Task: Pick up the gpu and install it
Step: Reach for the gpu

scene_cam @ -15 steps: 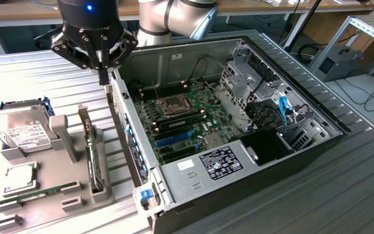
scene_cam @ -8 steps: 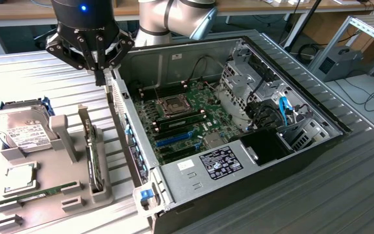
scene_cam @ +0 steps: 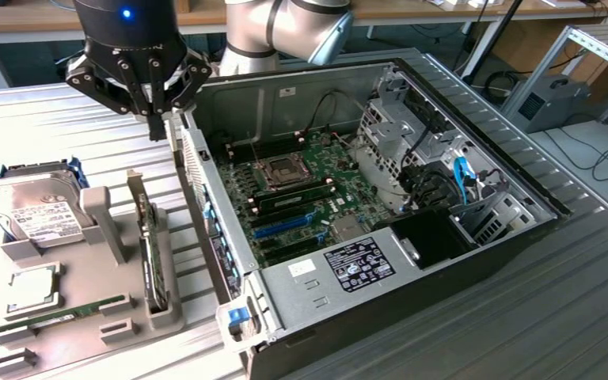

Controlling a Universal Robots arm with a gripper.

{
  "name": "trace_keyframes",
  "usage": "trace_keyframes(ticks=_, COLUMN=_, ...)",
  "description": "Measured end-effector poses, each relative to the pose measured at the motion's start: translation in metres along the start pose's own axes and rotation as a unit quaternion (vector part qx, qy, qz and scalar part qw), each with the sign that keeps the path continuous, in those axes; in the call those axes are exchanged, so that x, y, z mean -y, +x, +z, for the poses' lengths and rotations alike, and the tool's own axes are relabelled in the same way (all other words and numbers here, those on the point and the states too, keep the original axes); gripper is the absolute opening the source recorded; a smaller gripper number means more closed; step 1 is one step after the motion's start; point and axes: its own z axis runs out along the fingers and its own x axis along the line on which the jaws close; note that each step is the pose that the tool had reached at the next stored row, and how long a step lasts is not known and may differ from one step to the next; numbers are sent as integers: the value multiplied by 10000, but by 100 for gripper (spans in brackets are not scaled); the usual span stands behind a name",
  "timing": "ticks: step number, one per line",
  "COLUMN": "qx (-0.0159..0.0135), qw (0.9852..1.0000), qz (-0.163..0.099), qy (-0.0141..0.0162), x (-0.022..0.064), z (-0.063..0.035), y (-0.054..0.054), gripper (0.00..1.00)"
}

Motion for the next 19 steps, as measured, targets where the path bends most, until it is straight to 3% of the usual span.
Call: trace_keyframes(ticks=19, qx=0, qw=10000, qz=1, qy=0, x=74, z=-1, y=6, gripper=11)
